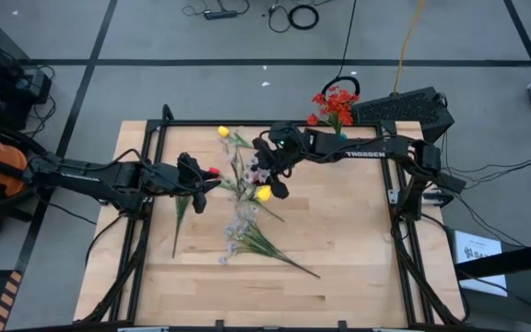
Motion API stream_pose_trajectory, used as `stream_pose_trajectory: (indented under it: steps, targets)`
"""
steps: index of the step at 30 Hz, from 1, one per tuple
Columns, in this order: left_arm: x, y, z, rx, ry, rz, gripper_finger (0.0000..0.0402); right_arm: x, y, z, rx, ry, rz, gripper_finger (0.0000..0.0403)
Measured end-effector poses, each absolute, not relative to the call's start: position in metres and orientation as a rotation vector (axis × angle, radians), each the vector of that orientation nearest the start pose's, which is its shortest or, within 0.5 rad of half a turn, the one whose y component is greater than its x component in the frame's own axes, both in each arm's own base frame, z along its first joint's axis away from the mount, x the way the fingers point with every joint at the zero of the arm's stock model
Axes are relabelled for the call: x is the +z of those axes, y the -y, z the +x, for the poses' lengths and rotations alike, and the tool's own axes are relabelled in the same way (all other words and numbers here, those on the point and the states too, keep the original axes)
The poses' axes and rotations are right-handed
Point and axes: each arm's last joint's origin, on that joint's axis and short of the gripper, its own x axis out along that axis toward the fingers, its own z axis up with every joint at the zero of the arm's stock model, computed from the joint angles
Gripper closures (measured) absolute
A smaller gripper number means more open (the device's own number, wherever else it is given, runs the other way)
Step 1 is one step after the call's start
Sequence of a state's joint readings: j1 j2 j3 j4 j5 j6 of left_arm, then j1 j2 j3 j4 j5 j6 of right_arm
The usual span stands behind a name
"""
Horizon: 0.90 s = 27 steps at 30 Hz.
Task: Sort flowers into vase by color
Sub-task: Put the right white flowers into the transparent flower vase, then put the orange flowers into the blue flower vase
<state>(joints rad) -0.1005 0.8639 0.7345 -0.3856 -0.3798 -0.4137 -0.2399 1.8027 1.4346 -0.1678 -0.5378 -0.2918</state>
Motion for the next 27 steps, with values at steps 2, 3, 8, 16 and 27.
stream_pose_trajectory:
  steps: [2,3,8,16,27]
  targets:
    - [0.286,0.008,0.182,0.371,-0.436,-0.280,0.0285,0.284,0.084,0.402,0.339,-0.464,-0.089,0.0250]
    - [0.286,0.008,0.182,0.371,-0.436,-0.280,0.0285,0.285,0.084,0.402,0.325,-0.477,-0.091,0.0250]
    - [0.286,0.008,0.182,0.371,-0.436,-0.280,0.0285,0.289,0.089,0.399,0.233,-0.579,-0.101,0.0250]
    - [0.286,0.008,0.182,0.372,-0.436,-0.280,0.0285,0.304,0.106,0.388,0.141,-0.712,-0.091,0.0250]
    - [0.284,0.007,0.181,0.379,-0.458,-0.274,0.0285,0.350,0.113,0.350,0.083,-0.690,-0.050,0.0250]
